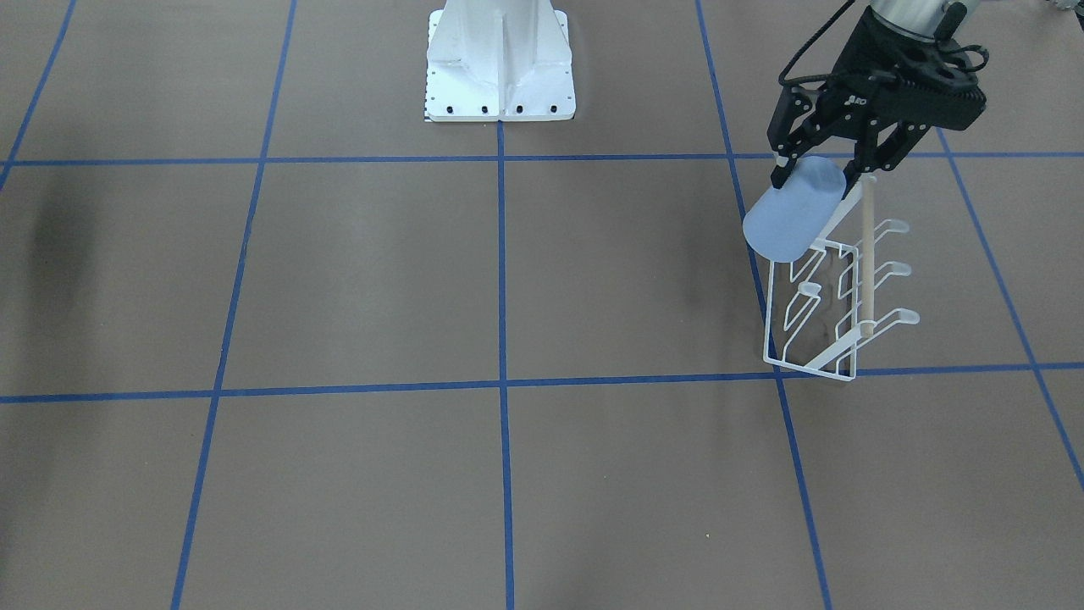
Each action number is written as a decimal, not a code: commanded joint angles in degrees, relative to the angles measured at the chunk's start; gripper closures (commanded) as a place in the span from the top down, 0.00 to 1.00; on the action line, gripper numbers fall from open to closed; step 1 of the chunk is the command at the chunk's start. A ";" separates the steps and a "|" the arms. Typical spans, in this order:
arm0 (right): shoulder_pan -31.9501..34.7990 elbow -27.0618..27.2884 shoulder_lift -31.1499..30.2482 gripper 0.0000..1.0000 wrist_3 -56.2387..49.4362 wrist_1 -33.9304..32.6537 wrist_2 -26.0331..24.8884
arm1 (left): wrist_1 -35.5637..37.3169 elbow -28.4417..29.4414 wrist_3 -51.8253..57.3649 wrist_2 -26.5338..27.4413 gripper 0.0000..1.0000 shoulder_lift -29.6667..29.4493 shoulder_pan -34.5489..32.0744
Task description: Hang cup on cup holder
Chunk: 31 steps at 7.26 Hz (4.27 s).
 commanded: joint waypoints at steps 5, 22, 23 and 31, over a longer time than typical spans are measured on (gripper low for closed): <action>1.13 0.63 -0.28 1.00 -3.75 -6.26 1.89 | 5.56 8.89 9.93 4.13 0.00 -4.15 -0.15; 1.74 3.52 -4.75 1.00 -2.96 -5.47 1.98 | 5.11 6.18 13.16 -2.97 0.99 0.47 -9.60; 2.71 3.44 -5.28 1.00 -2.87 -5.55 1.98 | 4.07 6.43 15.53 -5.68 0.99 6.42 -15.73; 9.04 3.70 -10.91 1.00 -2.87 -6.34 5.76 | -0.56 33.22 47.20 -18.54 0.99 17.02 -35.74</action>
